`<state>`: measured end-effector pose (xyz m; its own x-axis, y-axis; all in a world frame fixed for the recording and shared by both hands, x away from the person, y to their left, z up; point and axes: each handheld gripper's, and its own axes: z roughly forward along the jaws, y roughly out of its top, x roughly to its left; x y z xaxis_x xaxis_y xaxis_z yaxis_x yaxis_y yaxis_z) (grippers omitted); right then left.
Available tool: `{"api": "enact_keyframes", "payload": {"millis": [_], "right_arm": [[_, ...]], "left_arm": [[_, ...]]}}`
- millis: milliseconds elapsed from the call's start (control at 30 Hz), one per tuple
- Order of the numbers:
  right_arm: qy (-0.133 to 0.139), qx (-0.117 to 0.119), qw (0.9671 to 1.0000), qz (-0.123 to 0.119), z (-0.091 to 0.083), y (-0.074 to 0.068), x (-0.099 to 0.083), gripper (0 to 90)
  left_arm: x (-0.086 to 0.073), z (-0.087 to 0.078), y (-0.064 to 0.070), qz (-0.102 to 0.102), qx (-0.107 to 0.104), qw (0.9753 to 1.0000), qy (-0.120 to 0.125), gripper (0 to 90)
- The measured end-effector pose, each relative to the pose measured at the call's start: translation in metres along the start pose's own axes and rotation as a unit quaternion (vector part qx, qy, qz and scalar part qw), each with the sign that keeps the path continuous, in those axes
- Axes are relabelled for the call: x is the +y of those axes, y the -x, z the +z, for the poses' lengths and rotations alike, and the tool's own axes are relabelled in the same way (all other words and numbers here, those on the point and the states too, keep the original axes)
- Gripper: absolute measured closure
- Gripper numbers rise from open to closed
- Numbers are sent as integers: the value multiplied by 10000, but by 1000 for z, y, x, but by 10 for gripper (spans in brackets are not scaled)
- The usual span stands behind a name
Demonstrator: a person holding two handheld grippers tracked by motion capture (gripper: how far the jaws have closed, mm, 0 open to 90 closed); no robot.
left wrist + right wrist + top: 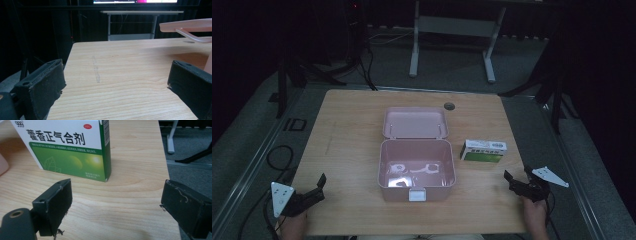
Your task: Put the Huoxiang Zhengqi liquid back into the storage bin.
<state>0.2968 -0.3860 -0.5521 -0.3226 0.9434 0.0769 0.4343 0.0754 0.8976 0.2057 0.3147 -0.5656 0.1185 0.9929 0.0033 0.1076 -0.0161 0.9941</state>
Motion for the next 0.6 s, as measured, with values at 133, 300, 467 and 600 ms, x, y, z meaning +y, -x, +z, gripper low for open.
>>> {"api": "enact_keyframes", "payload": {"millis": [133,300,467,600], "right_arm": [[-74,115,9999,11,1,1,1,99],[-483,663,9965,-139,7,3,3,99],[-832,1283,9873,-436,9,0,5,145],[-1109,1670,9777,-621,11,-1,9,145]], "left_arm": [[0,0,0,-4,-17,10000,10,11],[0,-1,-1,-10,-78,10000,24,12],[0,-1,0,2,-108,9999,14,12],[0,-1,-1,-4,-162,9999,10,12]]}}
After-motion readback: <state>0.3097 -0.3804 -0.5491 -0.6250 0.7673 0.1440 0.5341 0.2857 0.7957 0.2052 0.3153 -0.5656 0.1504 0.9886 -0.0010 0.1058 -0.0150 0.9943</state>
